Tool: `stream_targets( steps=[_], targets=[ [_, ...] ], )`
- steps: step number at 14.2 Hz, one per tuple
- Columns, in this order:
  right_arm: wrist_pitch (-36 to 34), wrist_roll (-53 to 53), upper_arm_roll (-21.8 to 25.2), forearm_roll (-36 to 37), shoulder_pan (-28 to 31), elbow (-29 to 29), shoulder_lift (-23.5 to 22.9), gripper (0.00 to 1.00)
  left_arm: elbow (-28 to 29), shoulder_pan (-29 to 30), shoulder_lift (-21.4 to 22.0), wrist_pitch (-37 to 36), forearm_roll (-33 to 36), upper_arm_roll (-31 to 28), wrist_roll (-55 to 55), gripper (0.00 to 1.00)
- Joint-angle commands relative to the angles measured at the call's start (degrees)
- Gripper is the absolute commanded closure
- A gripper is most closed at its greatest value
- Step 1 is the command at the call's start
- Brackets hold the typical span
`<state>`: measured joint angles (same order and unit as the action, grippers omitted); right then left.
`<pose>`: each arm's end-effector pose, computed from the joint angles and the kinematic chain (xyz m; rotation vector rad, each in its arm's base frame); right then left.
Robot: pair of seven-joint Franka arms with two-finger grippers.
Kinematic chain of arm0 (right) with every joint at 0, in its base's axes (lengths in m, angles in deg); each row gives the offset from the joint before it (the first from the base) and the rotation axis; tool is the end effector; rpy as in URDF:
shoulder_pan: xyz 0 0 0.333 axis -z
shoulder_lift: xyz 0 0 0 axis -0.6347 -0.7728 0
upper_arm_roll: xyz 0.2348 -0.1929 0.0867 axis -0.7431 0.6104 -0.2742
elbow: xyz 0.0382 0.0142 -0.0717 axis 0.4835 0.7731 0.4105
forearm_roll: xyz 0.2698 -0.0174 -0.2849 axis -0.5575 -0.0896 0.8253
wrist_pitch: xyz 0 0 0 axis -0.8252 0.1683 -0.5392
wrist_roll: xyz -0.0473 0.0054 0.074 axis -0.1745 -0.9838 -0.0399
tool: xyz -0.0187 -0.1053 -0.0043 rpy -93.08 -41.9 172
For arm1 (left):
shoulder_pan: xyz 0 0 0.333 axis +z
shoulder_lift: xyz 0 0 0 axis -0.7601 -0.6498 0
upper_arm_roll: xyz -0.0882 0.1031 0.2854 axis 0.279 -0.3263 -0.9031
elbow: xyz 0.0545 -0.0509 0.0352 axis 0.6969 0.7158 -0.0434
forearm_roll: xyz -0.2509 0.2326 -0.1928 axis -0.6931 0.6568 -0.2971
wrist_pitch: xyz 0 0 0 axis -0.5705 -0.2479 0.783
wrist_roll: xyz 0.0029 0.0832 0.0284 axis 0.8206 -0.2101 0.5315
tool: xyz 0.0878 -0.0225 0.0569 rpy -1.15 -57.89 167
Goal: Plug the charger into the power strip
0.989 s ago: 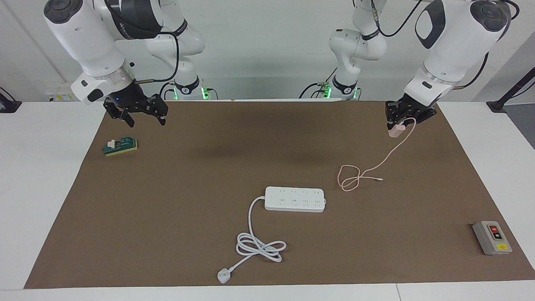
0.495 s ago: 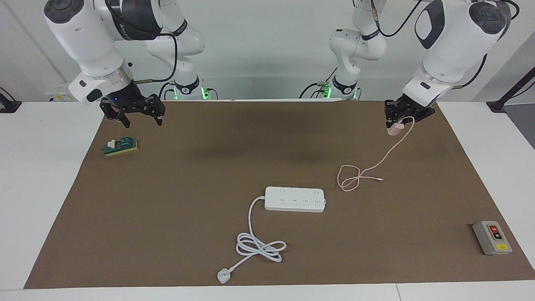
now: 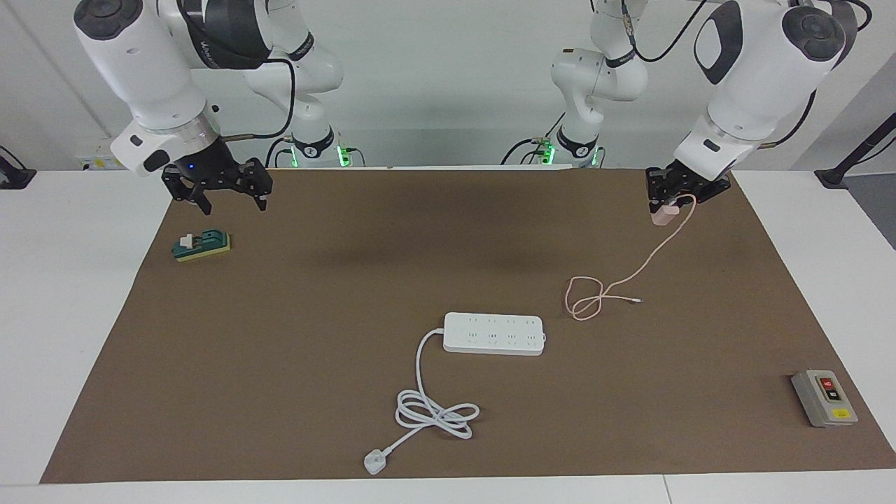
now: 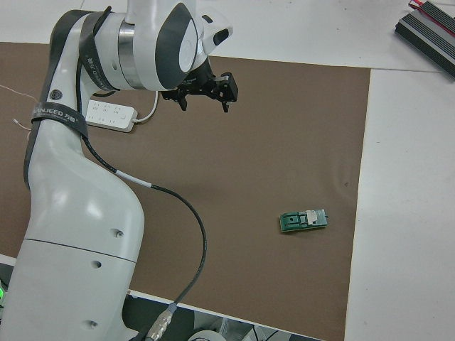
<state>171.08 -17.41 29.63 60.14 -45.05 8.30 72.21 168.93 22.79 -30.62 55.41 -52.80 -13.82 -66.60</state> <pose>0.5627 0.0143 0.6009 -3.1328 -0.0901 0.0727 0.5658 -0.0795 0.5949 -3.0981 0.2367 0.1682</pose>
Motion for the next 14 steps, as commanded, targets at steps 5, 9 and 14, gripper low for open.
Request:
stream_targets(
  steps=[5, 9, 14],
  targets=[
    [-1.6, -2.6, -0.3, -0.1, 4.1, -2.0, -1.4, 0.0, -1.5, -0.2, -1.0, -3.9, 6.2, 0.3, -5.8, 1.0],
    [-2.2, -3.9, 2.1, 0.0, 3.5, -2.0, -1.6, 0.0, -1.8, 0.0, -1.5, -2.1, 5.8, 0.2, -8.6, 1.0],
    [-2.2, -5.1, 4.3, -0.2, 3.5, -1.7, -1.3, 0.0, -1.9, -0.2, -3.1, 1.6, 3.0, 0.1, -27.8, 1.0]
  ],
)
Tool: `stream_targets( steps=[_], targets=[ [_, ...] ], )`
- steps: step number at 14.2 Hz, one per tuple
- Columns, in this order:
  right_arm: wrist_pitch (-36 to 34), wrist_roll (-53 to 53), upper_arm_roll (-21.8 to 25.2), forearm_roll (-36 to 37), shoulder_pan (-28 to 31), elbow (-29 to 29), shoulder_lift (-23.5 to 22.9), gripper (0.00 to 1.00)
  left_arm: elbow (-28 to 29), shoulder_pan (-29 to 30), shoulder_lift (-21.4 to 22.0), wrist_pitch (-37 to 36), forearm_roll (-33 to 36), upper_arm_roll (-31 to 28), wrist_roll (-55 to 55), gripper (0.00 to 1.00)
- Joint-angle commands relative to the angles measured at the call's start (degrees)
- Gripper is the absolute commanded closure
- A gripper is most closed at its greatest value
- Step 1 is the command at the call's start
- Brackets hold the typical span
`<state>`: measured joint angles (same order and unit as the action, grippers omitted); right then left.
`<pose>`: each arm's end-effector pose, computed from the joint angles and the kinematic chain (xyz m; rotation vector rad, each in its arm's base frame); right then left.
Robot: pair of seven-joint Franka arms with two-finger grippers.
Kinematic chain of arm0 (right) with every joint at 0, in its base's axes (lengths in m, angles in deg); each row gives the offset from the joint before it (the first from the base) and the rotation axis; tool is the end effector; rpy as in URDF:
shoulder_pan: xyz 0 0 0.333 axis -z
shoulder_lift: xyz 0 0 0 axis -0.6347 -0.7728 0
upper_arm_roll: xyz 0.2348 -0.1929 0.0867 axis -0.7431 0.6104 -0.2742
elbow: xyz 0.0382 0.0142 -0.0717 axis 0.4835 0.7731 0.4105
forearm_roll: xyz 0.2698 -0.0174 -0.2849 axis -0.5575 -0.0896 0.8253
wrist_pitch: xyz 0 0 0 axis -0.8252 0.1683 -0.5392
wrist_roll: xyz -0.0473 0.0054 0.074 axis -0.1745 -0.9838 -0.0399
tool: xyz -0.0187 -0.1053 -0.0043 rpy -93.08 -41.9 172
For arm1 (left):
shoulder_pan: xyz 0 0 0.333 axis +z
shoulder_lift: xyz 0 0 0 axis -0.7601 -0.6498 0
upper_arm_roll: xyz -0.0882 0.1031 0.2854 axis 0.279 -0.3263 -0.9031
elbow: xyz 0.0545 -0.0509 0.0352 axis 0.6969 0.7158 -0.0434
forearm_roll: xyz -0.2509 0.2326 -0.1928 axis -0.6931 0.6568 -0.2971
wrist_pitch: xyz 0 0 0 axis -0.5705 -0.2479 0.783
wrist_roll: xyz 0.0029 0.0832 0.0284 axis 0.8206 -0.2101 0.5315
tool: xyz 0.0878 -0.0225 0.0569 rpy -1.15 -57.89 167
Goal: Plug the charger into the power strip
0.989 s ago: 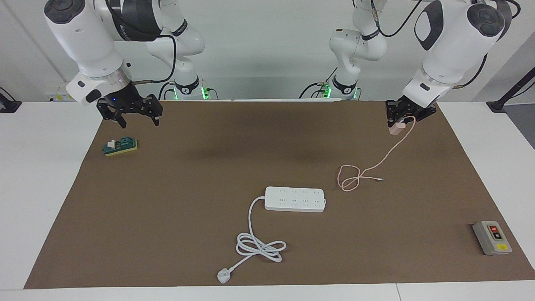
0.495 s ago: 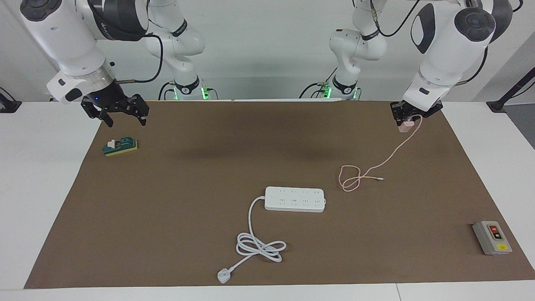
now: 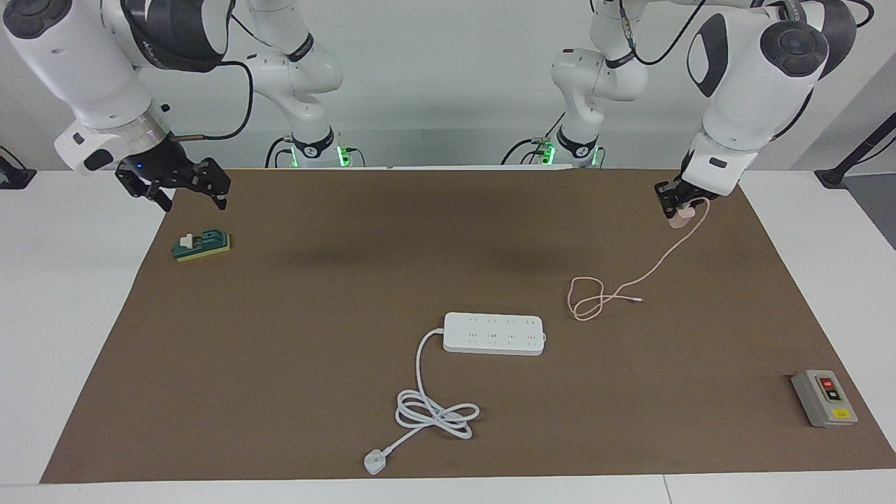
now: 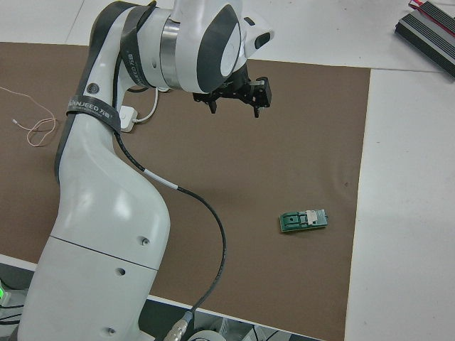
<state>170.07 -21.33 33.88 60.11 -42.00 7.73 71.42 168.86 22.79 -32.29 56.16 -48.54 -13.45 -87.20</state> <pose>0.5621 -0.0563 0.5965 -3.1305 0.0023 0.1047 0.5746 -0.0783 0.5810 -2.9898 -0.3010 0.1428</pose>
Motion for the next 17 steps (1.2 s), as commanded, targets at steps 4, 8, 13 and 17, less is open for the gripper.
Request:
stream_targets(
  steps=[4, 8, 13, 17],
  targets=[
    [-1.2, -0.8, 0.4, -0.1, 0.4, -1.0, -0.3, 0.0, -2.0, -0.4, -2.4, 2.0, -6.6, -0.1, -22.9, 1.0],
    [-1.3, -0.8, 0.4, 0.0, 0.6, -1.0, -0.1, 0.0, -1.9, -0.6, -2.8, 5.3, -8.6, -0.1, -38.9, 1.0],
    [-1.4, -0.8, 0.2, 0.0, 0.8, -0.7, 0.2, 0.0, -2.7, -0.7, -7.8, 9.0, -9.8, 0.0, -57.1, 1.0],
    [-1.4, -0.8, 0.1, 0.0, 0.8, -0.7, 0.2, 0.0, -3.9, -2.0, -10.9, 10.1, -12.7, 0.1, -61.2, 1.0]
  ],
)
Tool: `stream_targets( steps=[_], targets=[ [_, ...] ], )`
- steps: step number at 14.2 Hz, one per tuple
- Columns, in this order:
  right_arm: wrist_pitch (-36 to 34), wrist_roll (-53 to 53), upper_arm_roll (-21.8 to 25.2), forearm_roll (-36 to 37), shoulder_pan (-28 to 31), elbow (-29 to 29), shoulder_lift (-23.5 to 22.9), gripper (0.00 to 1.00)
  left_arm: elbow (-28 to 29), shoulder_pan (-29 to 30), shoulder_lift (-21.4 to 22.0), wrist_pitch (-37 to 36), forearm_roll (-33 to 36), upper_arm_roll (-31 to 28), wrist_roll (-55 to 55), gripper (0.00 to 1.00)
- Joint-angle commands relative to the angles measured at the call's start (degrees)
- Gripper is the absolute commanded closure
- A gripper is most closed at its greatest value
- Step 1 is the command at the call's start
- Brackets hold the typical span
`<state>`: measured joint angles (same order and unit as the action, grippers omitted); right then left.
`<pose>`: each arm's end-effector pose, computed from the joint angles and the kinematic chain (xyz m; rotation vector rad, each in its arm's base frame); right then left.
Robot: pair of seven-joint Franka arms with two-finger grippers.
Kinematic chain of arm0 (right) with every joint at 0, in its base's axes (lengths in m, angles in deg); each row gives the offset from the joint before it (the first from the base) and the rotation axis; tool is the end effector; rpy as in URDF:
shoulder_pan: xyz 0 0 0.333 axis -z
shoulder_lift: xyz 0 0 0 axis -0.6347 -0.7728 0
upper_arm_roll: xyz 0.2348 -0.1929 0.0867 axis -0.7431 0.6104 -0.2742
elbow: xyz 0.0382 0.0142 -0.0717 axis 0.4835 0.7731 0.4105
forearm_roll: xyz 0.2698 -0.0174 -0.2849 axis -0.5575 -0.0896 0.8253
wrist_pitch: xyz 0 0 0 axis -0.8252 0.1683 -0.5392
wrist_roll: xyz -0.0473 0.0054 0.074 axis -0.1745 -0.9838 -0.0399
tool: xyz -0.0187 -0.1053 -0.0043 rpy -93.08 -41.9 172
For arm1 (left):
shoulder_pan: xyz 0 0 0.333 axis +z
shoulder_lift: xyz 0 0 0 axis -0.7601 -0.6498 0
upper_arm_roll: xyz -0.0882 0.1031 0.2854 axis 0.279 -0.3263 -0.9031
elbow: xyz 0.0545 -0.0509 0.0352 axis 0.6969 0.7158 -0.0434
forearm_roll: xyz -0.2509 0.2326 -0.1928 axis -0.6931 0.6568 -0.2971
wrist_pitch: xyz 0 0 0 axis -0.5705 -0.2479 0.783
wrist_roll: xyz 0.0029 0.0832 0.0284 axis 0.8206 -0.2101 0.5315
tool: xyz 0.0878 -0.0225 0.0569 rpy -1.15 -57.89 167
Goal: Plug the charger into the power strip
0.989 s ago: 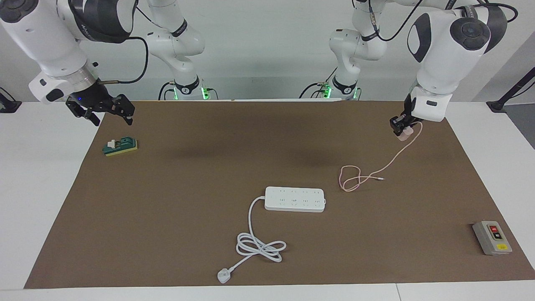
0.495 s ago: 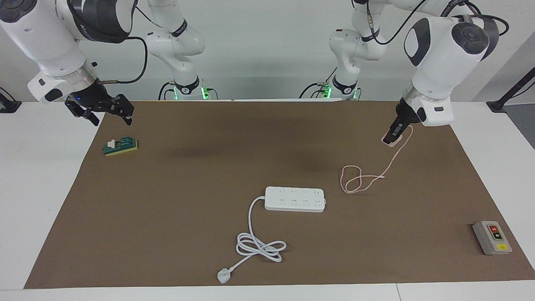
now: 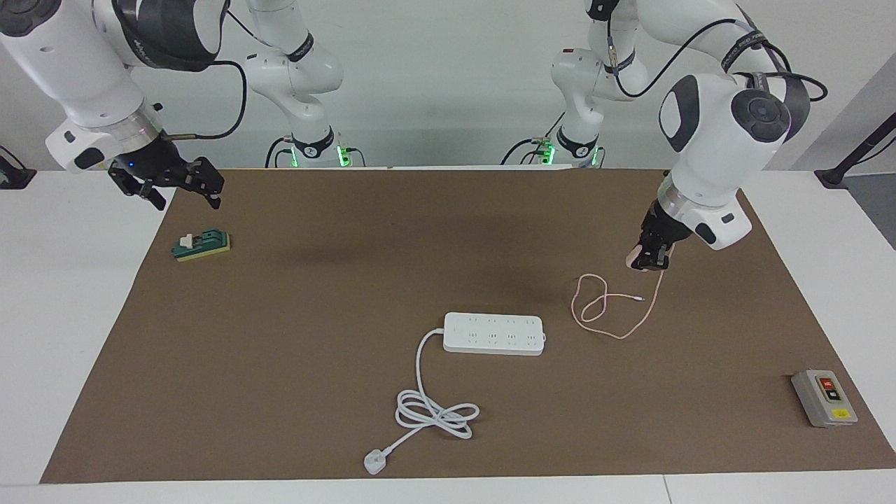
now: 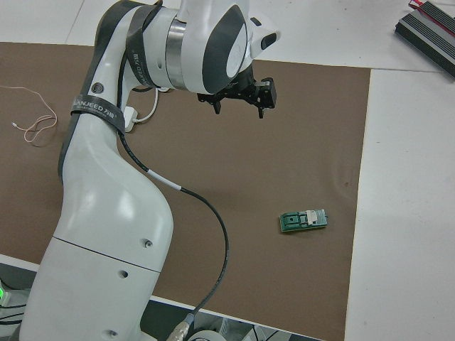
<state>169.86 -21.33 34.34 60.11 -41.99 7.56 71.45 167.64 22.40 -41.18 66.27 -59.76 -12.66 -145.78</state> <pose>0.5612 -0.0607 0.5980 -3.1304 0.0151 0.1049 0.6212 -0.1295 0.5131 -2.5623 -1.7772 0.1248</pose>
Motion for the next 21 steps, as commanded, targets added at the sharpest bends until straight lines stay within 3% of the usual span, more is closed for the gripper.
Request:
stream_targets(
  steps=[1, 5, 12, 21],
  targets=[
    [-1.2, -0.8, -0.4, 0.0, 0.8, -0.5, 0.2, 0.0, -2.9, -2.2, -3.0, 0.5, -2.4, -0.7, -4.7, 1.0],
    [-1.2, -0.8, -0.4, 0.0, 0.8, -0.5, 0.3, 0.0, -7.5, -5.2, -9.3, 3.1, -2.6, -0.7, -10.7, 1.0],
    [-1.2, -0.8, -0.4, 0.0, 0.8, -0.5, 0.3, 0.0, -9.2, -10.4, -18.7, 11.8, -2.7, -0.6, -19.3, 1.0],
    [-1.2, -0.8, -0.4, 0.0, 0.8, -0.5, 0.2, 0.0, -9.2, -11.4, -19.7, 10.1, -4.9, -0.3, -22.2, 1.0]
  ],
)
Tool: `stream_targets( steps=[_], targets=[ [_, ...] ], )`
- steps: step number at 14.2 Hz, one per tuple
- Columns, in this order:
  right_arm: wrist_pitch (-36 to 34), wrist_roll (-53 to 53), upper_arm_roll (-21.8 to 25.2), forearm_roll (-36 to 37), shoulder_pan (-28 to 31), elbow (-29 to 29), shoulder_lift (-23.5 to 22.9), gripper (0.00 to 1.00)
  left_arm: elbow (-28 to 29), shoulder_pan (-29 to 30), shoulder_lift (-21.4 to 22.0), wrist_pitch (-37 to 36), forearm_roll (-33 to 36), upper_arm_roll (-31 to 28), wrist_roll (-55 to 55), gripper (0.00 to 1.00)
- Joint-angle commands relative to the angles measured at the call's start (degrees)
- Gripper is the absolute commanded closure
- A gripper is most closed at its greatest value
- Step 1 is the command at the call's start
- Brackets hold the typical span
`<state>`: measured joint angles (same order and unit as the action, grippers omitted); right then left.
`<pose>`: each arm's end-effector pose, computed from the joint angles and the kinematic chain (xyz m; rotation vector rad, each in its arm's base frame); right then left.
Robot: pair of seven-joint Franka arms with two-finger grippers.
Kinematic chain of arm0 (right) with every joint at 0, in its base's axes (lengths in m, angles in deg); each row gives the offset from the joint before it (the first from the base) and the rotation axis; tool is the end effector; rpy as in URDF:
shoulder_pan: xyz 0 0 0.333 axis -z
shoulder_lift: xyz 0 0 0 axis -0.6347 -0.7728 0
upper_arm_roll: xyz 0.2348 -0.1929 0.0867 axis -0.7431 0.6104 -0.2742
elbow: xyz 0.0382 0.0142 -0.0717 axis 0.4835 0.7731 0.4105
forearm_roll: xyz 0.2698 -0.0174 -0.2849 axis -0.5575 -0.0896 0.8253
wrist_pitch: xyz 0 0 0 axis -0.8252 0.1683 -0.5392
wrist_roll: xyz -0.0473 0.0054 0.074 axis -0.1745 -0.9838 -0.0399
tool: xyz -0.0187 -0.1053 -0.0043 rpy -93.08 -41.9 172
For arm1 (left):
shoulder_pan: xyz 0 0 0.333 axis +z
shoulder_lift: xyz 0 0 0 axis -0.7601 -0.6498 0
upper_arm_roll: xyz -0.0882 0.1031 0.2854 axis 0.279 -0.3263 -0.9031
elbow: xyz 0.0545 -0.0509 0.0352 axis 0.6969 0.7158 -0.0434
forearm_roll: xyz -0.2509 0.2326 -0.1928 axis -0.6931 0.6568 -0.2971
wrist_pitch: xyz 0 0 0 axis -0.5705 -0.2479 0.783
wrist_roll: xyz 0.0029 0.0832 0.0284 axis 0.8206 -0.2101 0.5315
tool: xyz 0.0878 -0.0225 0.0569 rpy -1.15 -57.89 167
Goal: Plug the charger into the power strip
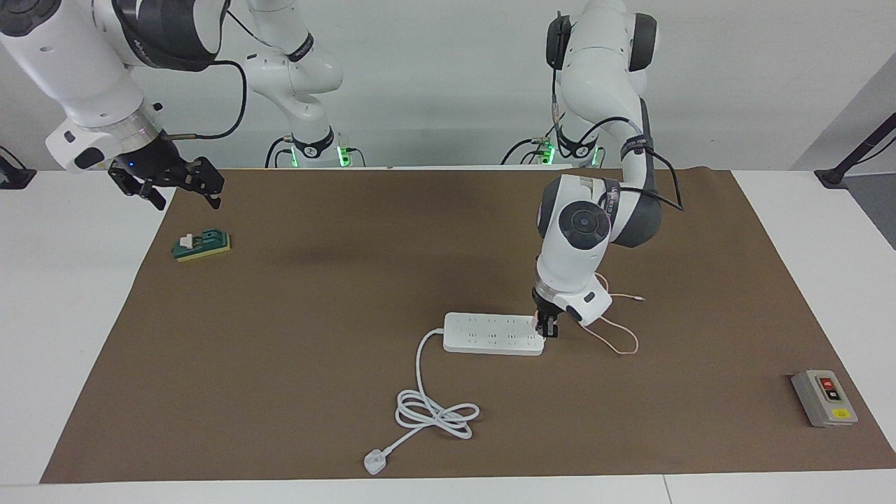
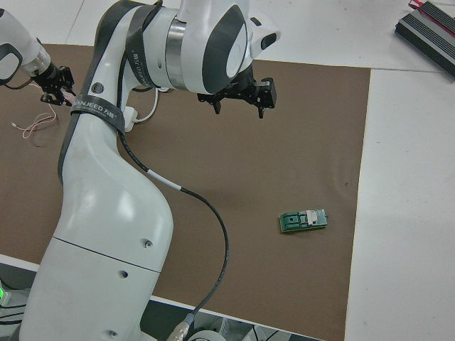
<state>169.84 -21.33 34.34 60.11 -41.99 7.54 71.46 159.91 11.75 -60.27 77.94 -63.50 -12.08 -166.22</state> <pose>0.5612 -0.0607 0.5982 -3.1304 0.0151 0.1046 0.6483 -0.2972 0.3735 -2.3900 -1.9716 0.0467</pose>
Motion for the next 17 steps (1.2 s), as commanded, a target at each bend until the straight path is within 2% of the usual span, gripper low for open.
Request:
stream_targets(
  steps=[1, 7, 11, 17],
  targets=[
    [-1.2, -0.8, -0.4, 0.0, 0.7, -0.5, 0.3, 0.0, -1.4, -0.8, -0.6, -1.5, -1.0, -0.8, -2.4, 1.0],
    [-1.2, -0.8, -0.4, 0.0, 0.7, -0.5, 0.2, 0.0, 0.7, -2.6, 0.4, -0.9, -1.0, -0.8, -3.2, 1.0],
    [-1.2, -0.8, -0.4, 0.0, 0.7, -0.5, 0.2, 0.0, 7.9, -3.3, 5.1, 2.3, -0.6, -0.9, -2.8, 1.0],
    [-1.2, -0.8, -0.4, 0.0, 0.7, -0.5, 0.3, 0.0, 11.1, -3.8, 5.1, 5.3, -0.2, -0.9, -2.6, 1.0]
  ],
)
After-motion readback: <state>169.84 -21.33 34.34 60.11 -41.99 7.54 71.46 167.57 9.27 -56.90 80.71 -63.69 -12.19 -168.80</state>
